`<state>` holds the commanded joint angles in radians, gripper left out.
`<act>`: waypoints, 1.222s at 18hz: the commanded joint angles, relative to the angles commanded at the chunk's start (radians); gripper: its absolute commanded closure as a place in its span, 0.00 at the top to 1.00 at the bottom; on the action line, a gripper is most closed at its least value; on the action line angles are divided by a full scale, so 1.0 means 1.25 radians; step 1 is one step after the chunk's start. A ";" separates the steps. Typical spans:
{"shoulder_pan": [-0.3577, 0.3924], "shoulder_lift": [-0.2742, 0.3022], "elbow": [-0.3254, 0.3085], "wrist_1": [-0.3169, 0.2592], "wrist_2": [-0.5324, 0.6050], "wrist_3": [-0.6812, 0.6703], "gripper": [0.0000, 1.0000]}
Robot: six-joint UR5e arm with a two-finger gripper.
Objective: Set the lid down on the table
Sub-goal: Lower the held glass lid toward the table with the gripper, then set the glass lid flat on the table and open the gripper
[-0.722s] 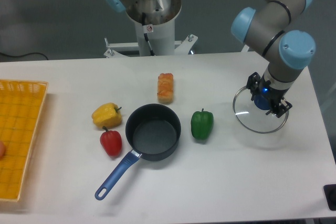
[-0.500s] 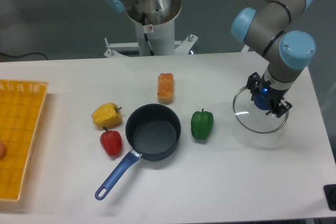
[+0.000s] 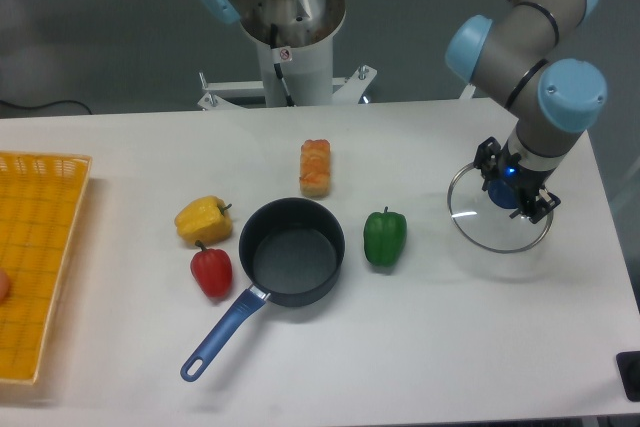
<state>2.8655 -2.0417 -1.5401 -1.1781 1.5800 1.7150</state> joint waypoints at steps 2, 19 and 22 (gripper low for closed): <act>0.000 -0.011 0.004 0.006 0.000 -0.002 0.67; -0.002 -0.076 0.005 0.102 0.000 -0.005 0.67; -0.006 -0.092 0.007 0.112 0.001 -0.011 0.67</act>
<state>2.8578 -2.1567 -1.5309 -1.0385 1.5815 1.7012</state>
